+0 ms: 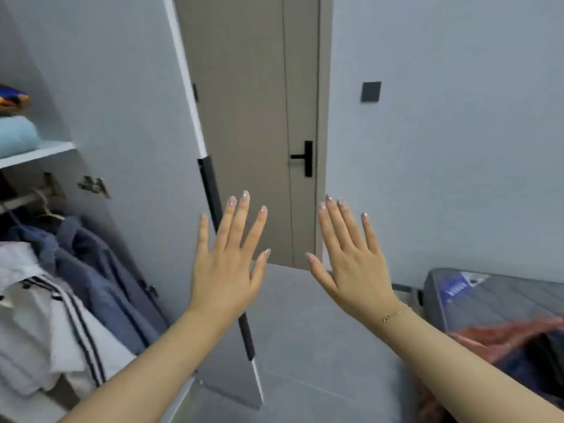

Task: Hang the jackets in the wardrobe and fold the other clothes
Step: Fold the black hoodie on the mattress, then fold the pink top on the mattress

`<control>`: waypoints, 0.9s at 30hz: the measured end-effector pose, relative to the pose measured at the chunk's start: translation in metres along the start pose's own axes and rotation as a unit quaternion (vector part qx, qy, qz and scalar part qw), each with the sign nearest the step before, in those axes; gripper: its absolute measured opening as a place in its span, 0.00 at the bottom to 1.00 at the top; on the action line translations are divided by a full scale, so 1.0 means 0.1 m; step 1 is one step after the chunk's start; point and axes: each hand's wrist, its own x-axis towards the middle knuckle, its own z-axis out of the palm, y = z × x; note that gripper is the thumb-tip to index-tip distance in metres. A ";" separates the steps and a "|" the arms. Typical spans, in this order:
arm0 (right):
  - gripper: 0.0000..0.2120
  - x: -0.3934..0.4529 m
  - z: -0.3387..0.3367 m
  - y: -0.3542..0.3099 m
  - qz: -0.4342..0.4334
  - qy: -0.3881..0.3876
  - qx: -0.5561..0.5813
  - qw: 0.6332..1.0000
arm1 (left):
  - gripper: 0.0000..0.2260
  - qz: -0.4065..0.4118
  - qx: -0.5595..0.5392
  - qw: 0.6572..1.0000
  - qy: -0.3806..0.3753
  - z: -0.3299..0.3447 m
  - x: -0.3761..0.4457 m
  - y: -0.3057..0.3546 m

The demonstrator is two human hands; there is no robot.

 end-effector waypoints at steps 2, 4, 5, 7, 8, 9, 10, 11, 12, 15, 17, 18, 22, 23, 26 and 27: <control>0.33 -0.42 -0.09 0.65 0.040 -0.014 -0.024 0.999 | 0.30 0.039 -0.043 0.998 -0.007 0.13 0.20 0.76; 0.34 -0.88 -0.20 1.27 0.088 -0.030 -0.055 0.994 | 0.30 0.085 -0.085 0.993 -0.010 0.23 0.36 1.55; 0.33 -1.11 -0.27 1.55 0.111 -0.041 -0.070 0.991 | 0.30 0.105 -0.109 0.988 -0.012 0.28 0.41 1.93; 0.33 -1.59 -0.40 2.08 0.163 -0.067 -0.095 0.980 | 0.30 0.142 -0.160 0.977 -0.022 0.35 0.48 2.69; 0.33 -1.82 -0.45 2.31 0.190 -0.077 -0.108 0.973 | 0.29 0.161 -0.182 0.969 -0.029 0.38 0.49 3.04; 0.33 -2.06 -0.50 2.53 0.216 -0.087 -0.120 0.965 | 0.29 0.183 -0.203 0.961 -0.035 0.40 0.50 3.39; 0.33 -2.29 -0.54 2.72 0.243 -0.098 -0.128 0.956 | 0.29 0.204 -0.223 0.952 -0.043 0.42 0.49 3.71; 0.33 -2.53 -0.57 2.89 0.270 -0.109 -0.132 0.947 | 0.29 0.224 -0.243 0.943 -0.051 0.45 0.48 4.02; 0.33 -2.75 -0.59 3.05 0.296 -0.120 -0.136 0.938 | 0.29 0.243 -0.259 0.933 -0.057 0.48 0.47 4.32; 0.33 -3.36 -0.60 3.43 0.366 -0.153 -0.153 0.905 | 0.29 0.299 -0.287 0.906 -0.088 0.61 0.41 5.11; 0.33 -3.71 -0.55 3.62 0.415 -0.173 -0.153 0.880 | 0.29 0.337 -0.298 0.887 -0.109 0.72 0.34 5.59; 0.32 -3.87 -0.50 3.72 0.437 -0.181 -0.150 0.868 | 0.29 0.357 -0.302 0.876 -0.118 0.79 0.30 5.83; 0.32 -4.41 -0.19 4.11 0.512 -0.209 -0.143 0.821 | 0.29 0.432 -0.316 0.830 -0.156 1.22 0.11 6.70; 0.31 -4.55 -0.07 4.21 0.532 -0.215 -0.141 0.807 | 0.30 0.445 -0.320 0.819 -0.169 1.37 0.04 6.91; 0.31 -4.99 0.32 4.48 0.600 -0.234 -0.129 0.754 | 0.29 0.481 -0.337 0.782 -0.207 1.85 -0.17 7.48; 0.30 -5.19 0.49 4.60 0.632 -0.235 -0.120 0.729 | 0.29 0.499 -0.341 0.766 -0.222 2.05 -0.27 7.72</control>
